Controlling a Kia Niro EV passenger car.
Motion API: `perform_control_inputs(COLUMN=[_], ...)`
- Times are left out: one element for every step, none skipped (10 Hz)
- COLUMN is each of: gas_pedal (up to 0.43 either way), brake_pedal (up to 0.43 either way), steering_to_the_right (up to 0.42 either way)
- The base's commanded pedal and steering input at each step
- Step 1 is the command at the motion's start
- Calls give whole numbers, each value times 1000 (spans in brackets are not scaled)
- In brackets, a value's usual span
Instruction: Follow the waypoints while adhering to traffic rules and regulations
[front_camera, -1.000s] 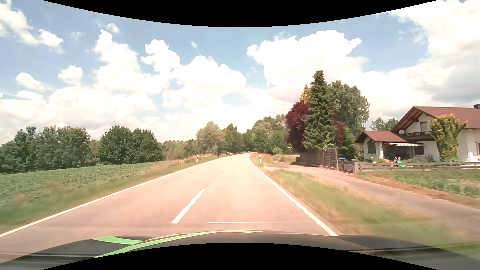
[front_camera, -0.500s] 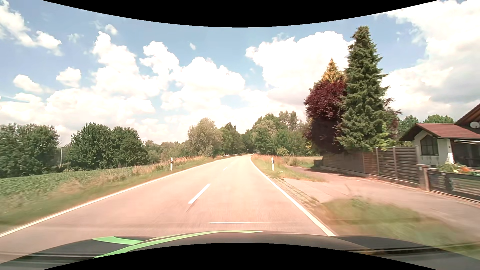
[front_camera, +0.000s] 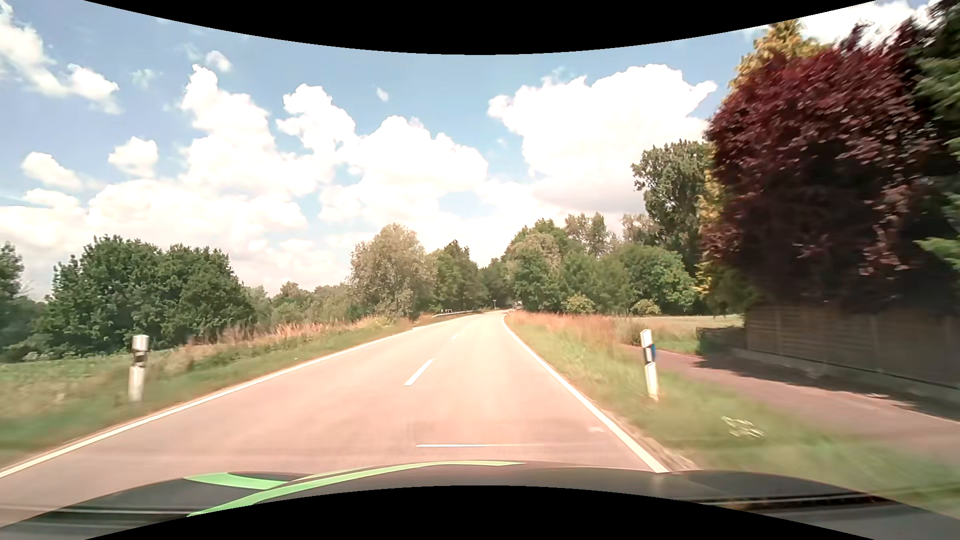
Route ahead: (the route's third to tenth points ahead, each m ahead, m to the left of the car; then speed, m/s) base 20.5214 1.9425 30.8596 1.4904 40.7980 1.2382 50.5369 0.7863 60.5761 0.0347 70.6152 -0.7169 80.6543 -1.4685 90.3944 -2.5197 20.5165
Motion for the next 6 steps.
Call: perform_control_inputs(gas_pedal=[118, 118, 118, 118, 118, 118], brake_pedal=[0, 0, 0, 0, 0, 0], steering_to_the_right=[1, 4, 4, 4, 4, 4])
